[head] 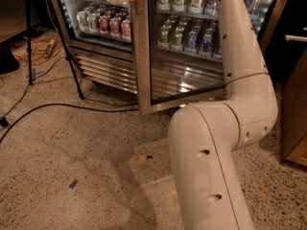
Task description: Open right fridge door
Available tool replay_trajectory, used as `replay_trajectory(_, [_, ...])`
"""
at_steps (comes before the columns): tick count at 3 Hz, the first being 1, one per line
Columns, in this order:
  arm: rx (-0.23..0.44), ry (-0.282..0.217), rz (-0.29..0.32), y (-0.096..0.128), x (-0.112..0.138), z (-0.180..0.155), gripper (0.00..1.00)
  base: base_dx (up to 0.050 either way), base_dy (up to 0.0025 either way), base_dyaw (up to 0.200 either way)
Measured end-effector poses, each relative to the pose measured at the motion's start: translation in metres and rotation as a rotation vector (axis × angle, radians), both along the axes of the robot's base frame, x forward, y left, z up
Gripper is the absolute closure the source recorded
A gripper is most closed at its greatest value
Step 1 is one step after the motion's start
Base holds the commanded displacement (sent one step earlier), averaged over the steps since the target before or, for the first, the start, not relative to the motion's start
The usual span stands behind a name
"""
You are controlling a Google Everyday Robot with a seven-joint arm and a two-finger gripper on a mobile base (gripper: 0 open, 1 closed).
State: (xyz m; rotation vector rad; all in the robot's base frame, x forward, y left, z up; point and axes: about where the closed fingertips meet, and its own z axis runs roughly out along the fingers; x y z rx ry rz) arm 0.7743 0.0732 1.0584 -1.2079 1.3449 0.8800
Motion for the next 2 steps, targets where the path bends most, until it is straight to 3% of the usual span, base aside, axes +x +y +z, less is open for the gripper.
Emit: replay_trajectory(2, [0.000, 0.000, 0.000, 0.0000, 0.0000, 0.0000, 0.00, -0.047, -0.00003, 0.000])
